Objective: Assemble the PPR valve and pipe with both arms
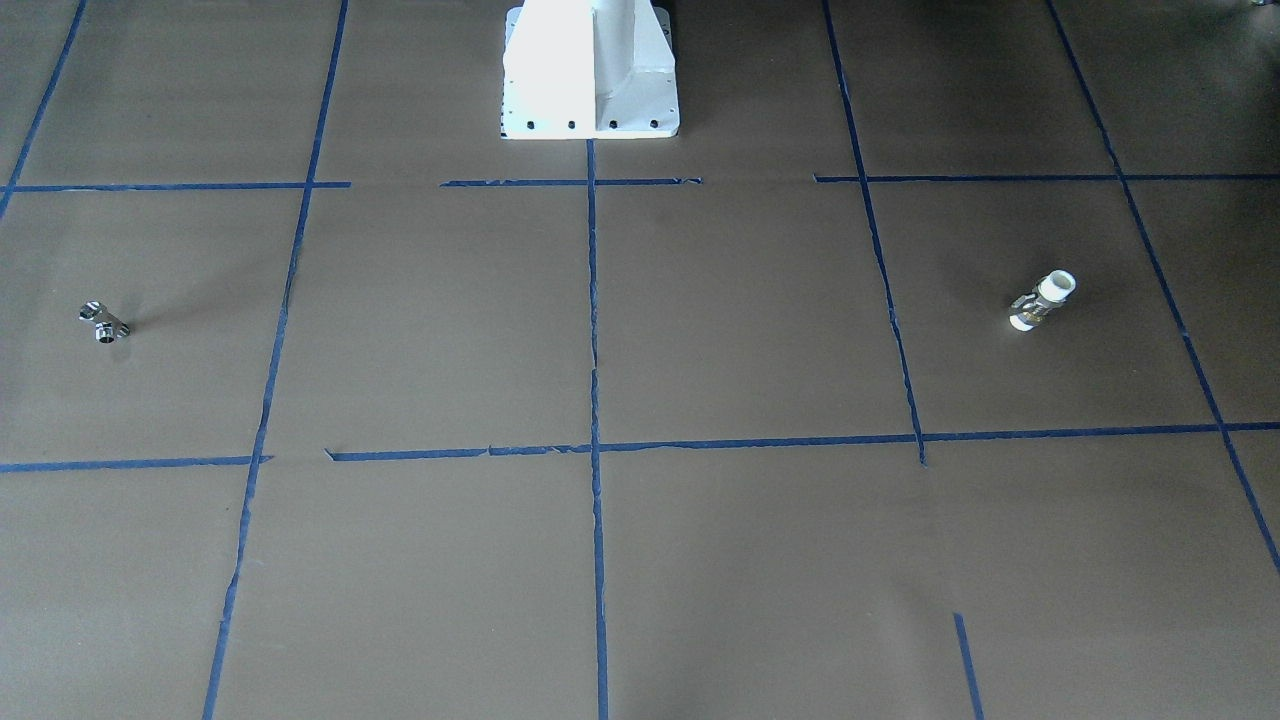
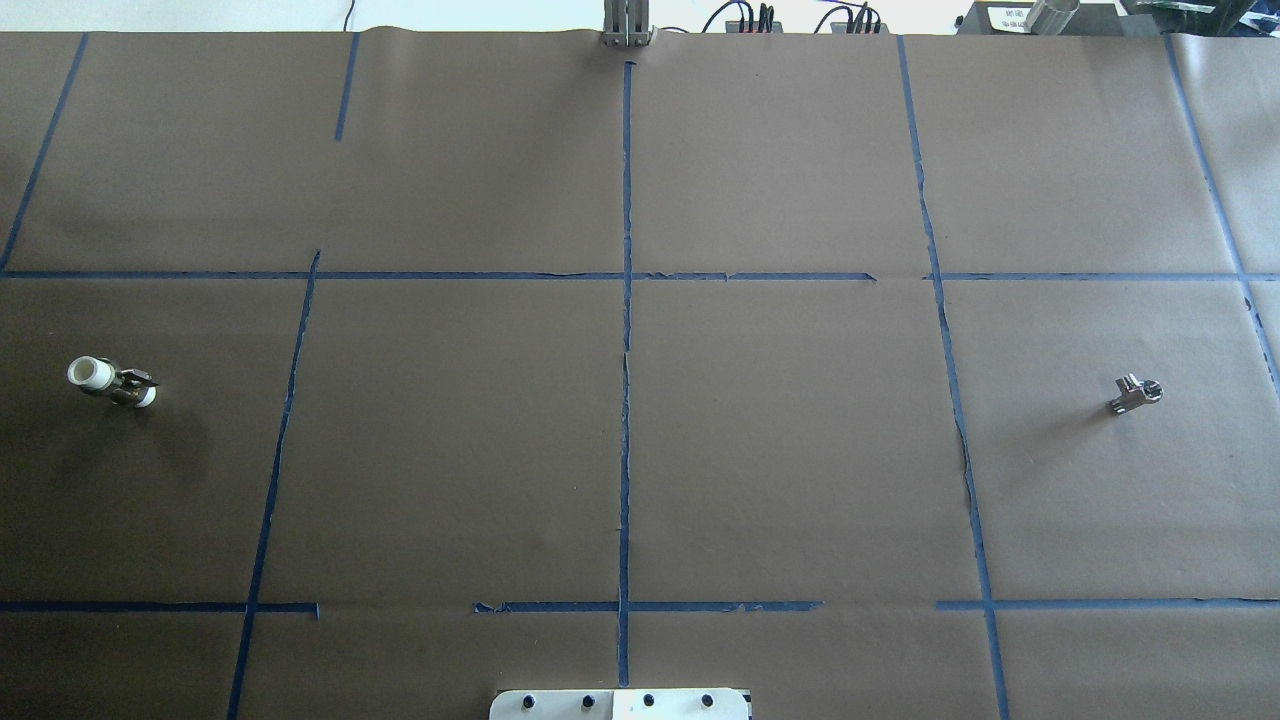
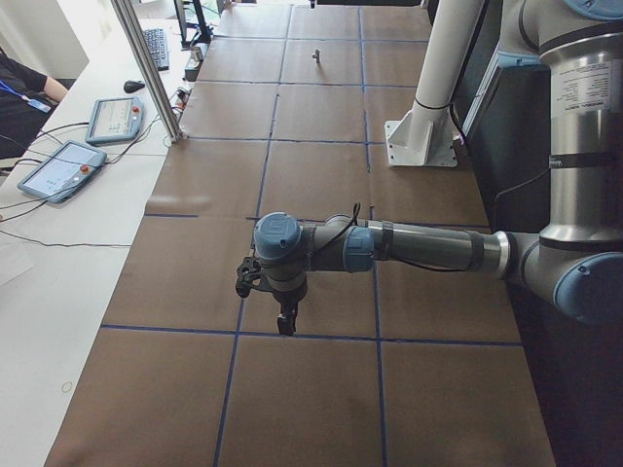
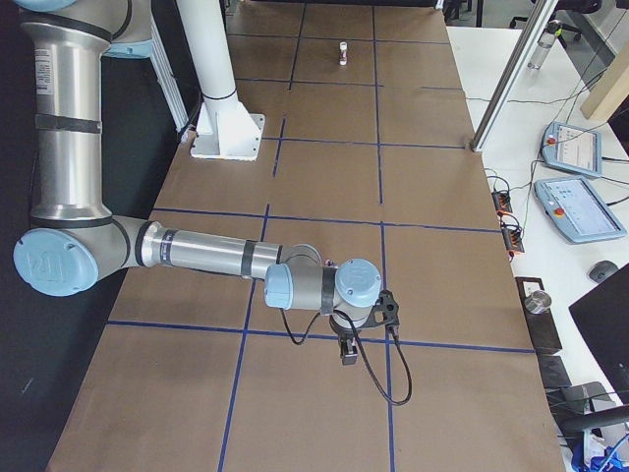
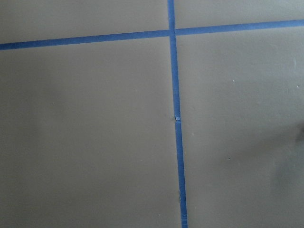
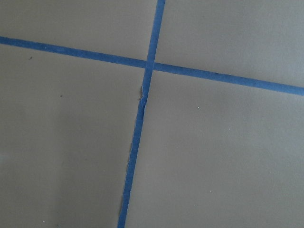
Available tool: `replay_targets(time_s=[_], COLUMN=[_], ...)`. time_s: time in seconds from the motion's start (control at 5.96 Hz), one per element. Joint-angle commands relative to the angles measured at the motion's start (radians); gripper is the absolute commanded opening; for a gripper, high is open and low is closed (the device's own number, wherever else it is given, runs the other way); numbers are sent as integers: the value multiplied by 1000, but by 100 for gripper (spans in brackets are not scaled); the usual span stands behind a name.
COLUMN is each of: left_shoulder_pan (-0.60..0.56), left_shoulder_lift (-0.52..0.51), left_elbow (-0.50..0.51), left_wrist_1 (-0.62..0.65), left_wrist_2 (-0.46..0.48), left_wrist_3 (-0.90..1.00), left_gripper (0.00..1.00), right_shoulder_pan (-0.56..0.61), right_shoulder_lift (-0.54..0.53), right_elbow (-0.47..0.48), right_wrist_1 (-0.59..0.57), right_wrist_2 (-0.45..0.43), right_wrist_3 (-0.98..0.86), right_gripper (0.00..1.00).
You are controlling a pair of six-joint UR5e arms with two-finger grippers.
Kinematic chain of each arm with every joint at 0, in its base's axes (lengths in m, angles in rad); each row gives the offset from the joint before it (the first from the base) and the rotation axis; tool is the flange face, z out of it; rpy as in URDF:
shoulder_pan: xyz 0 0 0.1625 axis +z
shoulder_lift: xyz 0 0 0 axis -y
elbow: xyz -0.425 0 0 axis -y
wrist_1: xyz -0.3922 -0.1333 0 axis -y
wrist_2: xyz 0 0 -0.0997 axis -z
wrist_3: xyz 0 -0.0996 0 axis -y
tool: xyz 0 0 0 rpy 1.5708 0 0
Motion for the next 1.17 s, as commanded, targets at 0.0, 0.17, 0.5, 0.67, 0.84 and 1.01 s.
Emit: replay_targets(time_s=[0.0,0.17,0.5,0.67,0.84,1.01], left_shoulder_pan=[22,25,172,245,345,443], left_shoulder_lift=[-109,-101,-88,-62,-33,-10], left_elbow=[16,1,-42,-76,-82,-82], left_wrist_1=[-17,-53,-124,-203,-356,-453], left_wrist_2=[-7,-9,-87,-28,51,130], left_wrist_3=[3,9,-165,-330,-546,-691], left_gripper=[100,100,100,100,100,100], right_shoulder_pan=[0,0,0,0,-2,-2], right_shoulder_lift=[2,3,2,2,2,2], right_elbow=[-3,-3,-3,-3,-3,-4], right_wrist_1=[0,0,-2,0,-2,-2], right_wrist_2=[-2,0,1,3,3,3], right_wrist_3=[2,3,8,8,17,17], right_gripper=[100,100,100,100,100,100])
